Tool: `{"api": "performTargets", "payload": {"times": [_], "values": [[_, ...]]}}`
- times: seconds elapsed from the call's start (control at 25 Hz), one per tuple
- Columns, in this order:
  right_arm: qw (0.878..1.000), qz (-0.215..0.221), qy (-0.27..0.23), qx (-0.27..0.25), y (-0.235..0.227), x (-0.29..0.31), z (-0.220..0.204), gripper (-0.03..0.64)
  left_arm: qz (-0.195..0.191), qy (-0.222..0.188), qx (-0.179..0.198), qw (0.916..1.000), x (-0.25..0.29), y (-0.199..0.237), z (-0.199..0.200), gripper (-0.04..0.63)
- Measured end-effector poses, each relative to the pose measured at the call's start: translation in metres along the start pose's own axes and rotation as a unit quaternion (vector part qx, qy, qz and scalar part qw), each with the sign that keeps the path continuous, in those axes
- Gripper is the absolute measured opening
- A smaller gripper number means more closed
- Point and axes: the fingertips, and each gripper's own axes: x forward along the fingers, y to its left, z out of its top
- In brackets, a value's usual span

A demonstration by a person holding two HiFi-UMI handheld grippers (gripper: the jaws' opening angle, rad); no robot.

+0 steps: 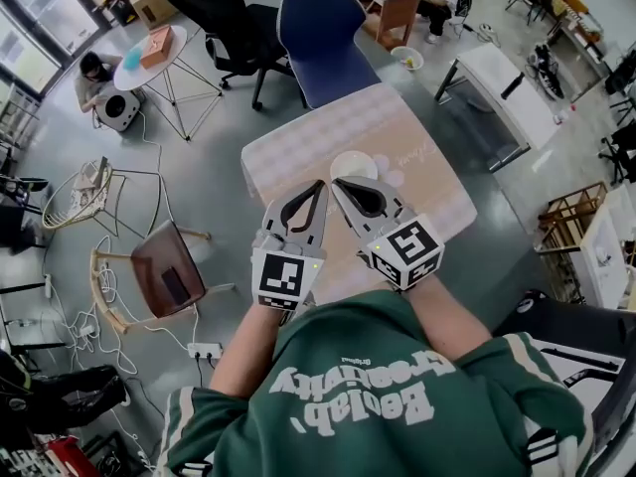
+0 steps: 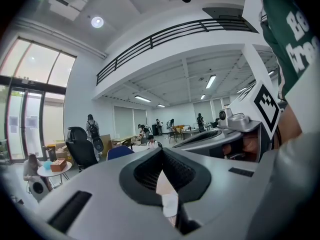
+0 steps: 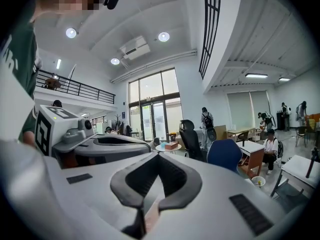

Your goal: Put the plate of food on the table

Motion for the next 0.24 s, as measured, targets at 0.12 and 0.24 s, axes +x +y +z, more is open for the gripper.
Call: {"api": "performTargets", "payload": {"times": [0.12,0.24], "values": [[1.0,0.001,-0.007,-0.007,-0.005,0.003,0.004,0.015,0.004,-0.005,0.005,1.0,0.007,0.003,0.002,0.009],[1.0,0.002,-0.011,-0.018,-0.011,0.008,0.006,0.015,0.007,-0.01,0.006,0.9999,0.015,0.006,0.004,0.009]]}}
